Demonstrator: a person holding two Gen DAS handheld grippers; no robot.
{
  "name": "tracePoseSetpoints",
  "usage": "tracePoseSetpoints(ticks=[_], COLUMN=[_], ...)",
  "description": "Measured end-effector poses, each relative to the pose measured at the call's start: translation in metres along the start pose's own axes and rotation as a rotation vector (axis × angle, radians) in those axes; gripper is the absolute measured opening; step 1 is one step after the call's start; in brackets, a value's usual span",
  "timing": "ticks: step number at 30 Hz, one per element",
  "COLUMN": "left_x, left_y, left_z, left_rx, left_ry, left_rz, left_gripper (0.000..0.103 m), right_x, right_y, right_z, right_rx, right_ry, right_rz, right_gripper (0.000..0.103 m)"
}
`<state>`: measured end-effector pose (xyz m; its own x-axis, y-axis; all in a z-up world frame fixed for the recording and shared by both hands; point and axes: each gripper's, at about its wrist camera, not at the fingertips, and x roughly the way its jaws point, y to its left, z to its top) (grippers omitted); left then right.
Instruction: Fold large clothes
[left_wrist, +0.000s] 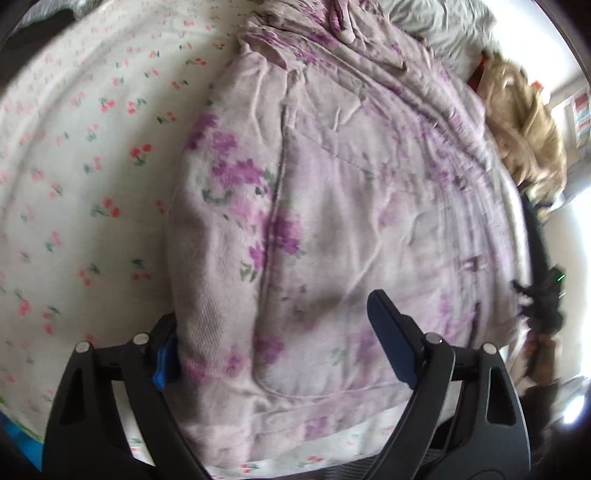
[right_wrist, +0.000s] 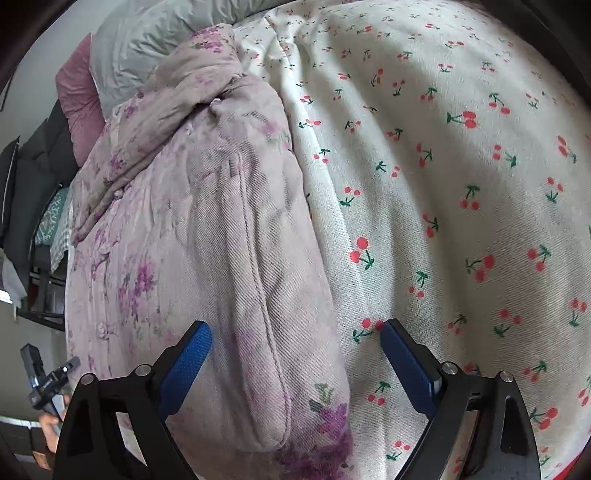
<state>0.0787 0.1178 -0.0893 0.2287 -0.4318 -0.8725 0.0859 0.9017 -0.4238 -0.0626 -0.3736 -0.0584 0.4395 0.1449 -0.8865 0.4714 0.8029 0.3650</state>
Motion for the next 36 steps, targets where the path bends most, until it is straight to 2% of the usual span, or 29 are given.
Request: tracePoseSetpoints(ticks=[2,3,4,7,8,10,15,22,25,31,36], left_x=[0.0,0.0,-0.001,-0.007,-0.011,-0.024,-0.075,-0.119,-0.133,-0.142,-0.12], left_y=[0.003,0.003,0.003,0.003,0.002,-0.007,-0.041,-0.09,-0.098,-0.11,-0.108], left_z=[-0.001,-0.003,-0.003,-0.007,-0.008,-0.007,0.008,0.059,0.081,0.155,0.23], left_rx=[-0.029,-0.035,-0.046,-0.081,-0.089,-0.089,-0.048,0.018,0.035,0.037,0.042], left_ry=[0.001,-0.001,0.0,-0.022,-0.033,-0.078,-0.221,-0.324,-0.36,-0.439,-0.542], left_rz=[-0.031,-0.035,-0.042,-0.046,-0.05,-0.068,-0.162,-0.139,-0.136,-0.14,-0.06], left_gripper=[0.072,0.067,0.058,0.031,0.026,0.021,0.018,0.018,0.018,0.018,0.019], right_x=[0.001,0.003,0.004,0.009,0.008,-0.003,-0.057,-0.087,-0.099,-0.103,-0.073], right_y=[-0.003,-0.006,-0.005,0.002,0.006,0.019,0.065,0.11,0.121,0.142,0.148], right_z=[0.0,-0.001,0.0,0.001,0.001,0.003,0.021,0.066,0.089,0.161,0.236], right_rx=[0.068,0.117,0.121,0.11,0.106,0.07,-0.049,-0.108,-0.13,-0.123,-0.056], right_ry=[0.023,0.039,0.039,0.048,0.043,0.002,-0.186,-0.238,-0.263,-0.316,-0.349], right_rz=[0.137,0.195,0.191,0.182,0.181,0.192,0.33,0.323,0.32,0.323,0.338], right_gripper=[0.044,0.042,0.04,0.026,0.022,0.019,0.016,0.016,0.016,0.016,0.016])
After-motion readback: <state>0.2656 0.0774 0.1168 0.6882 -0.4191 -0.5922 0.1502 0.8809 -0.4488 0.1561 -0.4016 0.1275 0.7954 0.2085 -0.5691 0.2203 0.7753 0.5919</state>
